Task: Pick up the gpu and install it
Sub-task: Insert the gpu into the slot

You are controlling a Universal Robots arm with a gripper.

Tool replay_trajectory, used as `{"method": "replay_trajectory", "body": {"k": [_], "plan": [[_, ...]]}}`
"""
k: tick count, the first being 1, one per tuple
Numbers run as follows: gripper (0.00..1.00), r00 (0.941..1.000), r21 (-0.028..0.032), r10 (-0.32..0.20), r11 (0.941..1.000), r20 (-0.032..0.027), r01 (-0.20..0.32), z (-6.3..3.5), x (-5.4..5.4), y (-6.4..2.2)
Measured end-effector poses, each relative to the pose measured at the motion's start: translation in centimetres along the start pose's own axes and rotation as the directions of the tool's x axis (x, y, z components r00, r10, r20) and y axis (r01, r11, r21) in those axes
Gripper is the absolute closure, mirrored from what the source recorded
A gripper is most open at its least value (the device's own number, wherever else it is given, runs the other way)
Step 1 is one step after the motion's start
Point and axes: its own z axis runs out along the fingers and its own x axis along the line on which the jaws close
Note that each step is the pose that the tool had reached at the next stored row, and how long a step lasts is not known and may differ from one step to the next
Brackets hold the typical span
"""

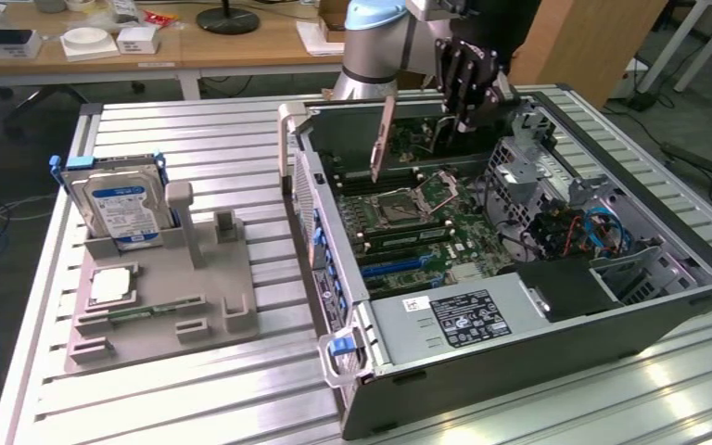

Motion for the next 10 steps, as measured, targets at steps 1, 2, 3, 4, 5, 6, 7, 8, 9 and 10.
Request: {"method": "replay_trajectory", "body": {"k": [1, 2, 3, 4, 5, 6, 7, 8, 9, 10], "plan": [[0.73, 1.0, 0.0, 0.0, 1.0, -0.0001, 0.0, 0.01, -0.01, 0.3], [0.73, 1.0, 0.0, 0.001, 1.0, 0.0, -0.001, 0.04, -0.02, 0.53], [0.73, 1.0, 0.0, 0.001, 1.0, 0.0, -0.001, 0.05, -0.03, 0.63], [0.73, 1.0, -0.0001, 0.001, 1.0, -0.0003, -0.001, 0.06, -0.03, 0.64], [0.73, 1.0, -0.0001, 0.001, 1.0, -0.0002, -0.001, 0.12, -0.03, 0.65], [0.73, 1.0, 0.0, 0.001, 1.0, -0.0001, -0.001, 0.24, -0.02, 0.67], [0.73, 1.0, 0.0, 0.002, 1.0, -0.0001, -0.002, 0.41, -0.02, 0.68], [0.73, 1.0, 0.0, 0.002, 1.0, 0.0, -0.002, 0.59, -0.02, 0.69], [0.73, 1.0, 0.0001, 0.002, 1.0, 0.0, -0.002, 0.79, -0.02, 0.7], [0.73, 1.0, 0.0001, 0.002, 1.0, 0.0, -0.002, 0.92, -0.01, 0.7]]}}
